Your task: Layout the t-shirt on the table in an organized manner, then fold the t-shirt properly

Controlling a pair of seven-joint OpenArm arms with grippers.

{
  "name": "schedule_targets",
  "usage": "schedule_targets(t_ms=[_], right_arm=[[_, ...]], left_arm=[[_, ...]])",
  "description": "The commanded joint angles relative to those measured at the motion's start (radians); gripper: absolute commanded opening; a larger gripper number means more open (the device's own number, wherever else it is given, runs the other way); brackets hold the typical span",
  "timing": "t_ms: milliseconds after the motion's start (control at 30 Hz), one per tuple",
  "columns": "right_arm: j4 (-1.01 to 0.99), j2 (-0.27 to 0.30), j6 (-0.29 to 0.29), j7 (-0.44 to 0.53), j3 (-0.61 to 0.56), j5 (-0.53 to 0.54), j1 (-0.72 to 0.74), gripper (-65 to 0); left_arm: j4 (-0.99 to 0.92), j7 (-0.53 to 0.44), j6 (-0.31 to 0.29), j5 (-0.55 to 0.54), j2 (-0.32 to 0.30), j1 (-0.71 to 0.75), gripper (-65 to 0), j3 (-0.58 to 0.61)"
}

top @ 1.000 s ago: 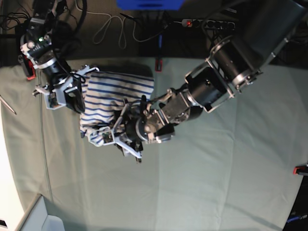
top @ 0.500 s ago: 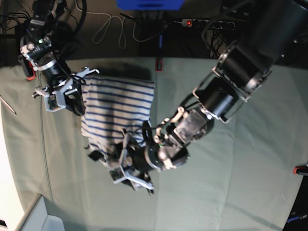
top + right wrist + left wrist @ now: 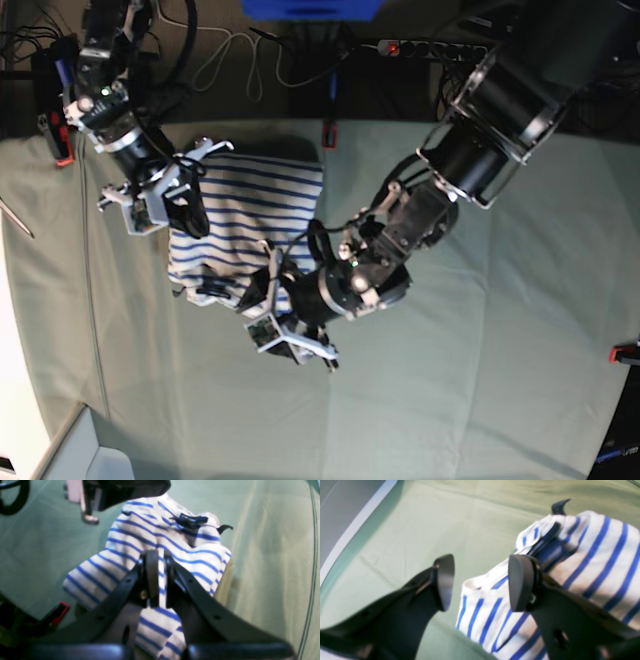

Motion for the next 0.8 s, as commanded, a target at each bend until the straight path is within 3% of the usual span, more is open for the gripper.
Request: schedule_targets(t_ms=[0, 167, 400, 533, 633, 767], right_arm=[[0.002, 0.004, 0.007, 0.025, -0.001, 0.018, 0.011, -62.4], [-0.11, 0.005, 0.007, 0.027, -0.015, 0.016, 0.056, -62.5], [-0.256, 0.03, 0.007, 0.035, -0.013, 0.018, 0.054, -62.7], [-0.164, 0.025, 0.007, 0.036, 0.002, 0.022, 0.019, -62.8], [-0.032, 0.008, 0.007, 0.036, 0.015, 0.059, -0.021, -62.8], [0.077, 0.008, 0.007, 0.027, 0.061, 0.108, -0.064, -62.8]], left_arm=[[0.035, -0.031, 0.008, -0.009, 0.011, -0.031, -31.9, -0.009], [0.118, -0.029, 0.016, -0.018, -0.053, -0.025, -31.9, -0.085], [0.183, -0.029, 0.016, -0.017, -0.122, 0.15, -31.9, -0.423], [0.261, -0.029, 0.016, -0.018, -0.122, 0.306, -31.9, -0.624], [0.341, 0.041, 0.01, -0.02, -0.113, 0.423, -31.9, -0.739], [0.494, 0.219, 0.01, -0.02, -0.078, 0.563, -32.2, -0.862]])
